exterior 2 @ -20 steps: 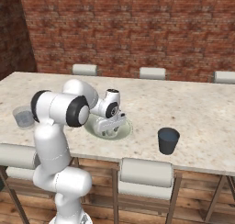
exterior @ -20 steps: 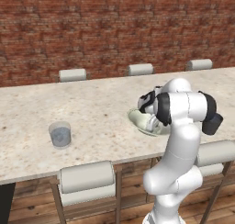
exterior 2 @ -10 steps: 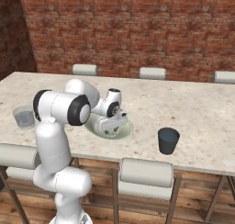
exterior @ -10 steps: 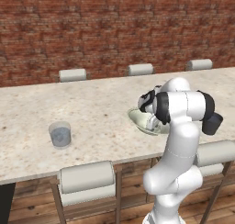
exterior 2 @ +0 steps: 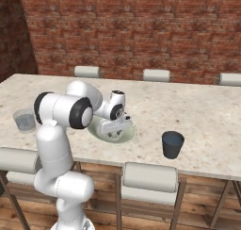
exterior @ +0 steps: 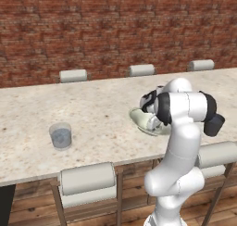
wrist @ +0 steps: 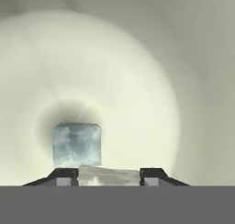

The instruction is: There are four ice cubes in the ice bowl. Place two ice cubes in each glass of water.

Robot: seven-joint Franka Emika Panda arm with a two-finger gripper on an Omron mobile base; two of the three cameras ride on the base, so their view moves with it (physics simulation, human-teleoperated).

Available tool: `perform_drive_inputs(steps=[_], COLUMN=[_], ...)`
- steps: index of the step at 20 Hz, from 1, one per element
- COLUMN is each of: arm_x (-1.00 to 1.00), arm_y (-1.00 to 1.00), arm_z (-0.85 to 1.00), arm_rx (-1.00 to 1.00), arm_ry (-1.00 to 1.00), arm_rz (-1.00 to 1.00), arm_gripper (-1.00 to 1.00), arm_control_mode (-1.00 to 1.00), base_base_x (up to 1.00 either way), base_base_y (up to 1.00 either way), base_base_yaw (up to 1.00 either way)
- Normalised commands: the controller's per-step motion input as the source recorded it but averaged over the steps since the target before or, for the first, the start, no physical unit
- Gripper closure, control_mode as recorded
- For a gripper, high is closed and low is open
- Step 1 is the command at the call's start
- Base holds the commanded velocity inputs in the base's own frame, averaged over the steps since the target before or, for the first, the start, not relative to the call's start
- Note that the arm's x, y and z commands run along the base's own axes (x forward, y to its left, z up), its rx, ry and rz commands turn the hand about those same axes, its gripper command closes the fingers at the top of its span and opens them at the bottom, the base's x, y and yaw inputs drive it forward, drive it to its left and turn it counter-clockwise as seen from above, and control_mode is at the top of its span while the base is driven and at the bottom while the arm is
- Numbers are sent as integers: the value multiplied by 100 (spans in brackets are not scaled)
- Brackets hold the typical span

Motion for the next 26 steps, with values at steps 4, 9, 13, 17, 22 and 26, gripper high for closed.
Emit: perform_drive_inputs(steps=[4,9,13,17,22,26], arm_x=[-31,-39,-26,-38,-59,-53], arm_y=[0,1,7,-7,-47,-62], arm_z=[30,85,100,97,70,48], arm_rx=[6,15,12,1,-3,-9], arm_ry=[-4,-7,-2,0,1,5], arm_rz=[-16,-20,-24,-33,-45,-52], arm_gripper=[100,100,100,100,100,100], arm_control_mode=[-100,-100,-100,-100,-100,-100], base_base_x=[0,0,0,0,0,0], base_base_y=[0,0,0,0,0,0], base_base_yaw=[0,0,0,0,0,0])
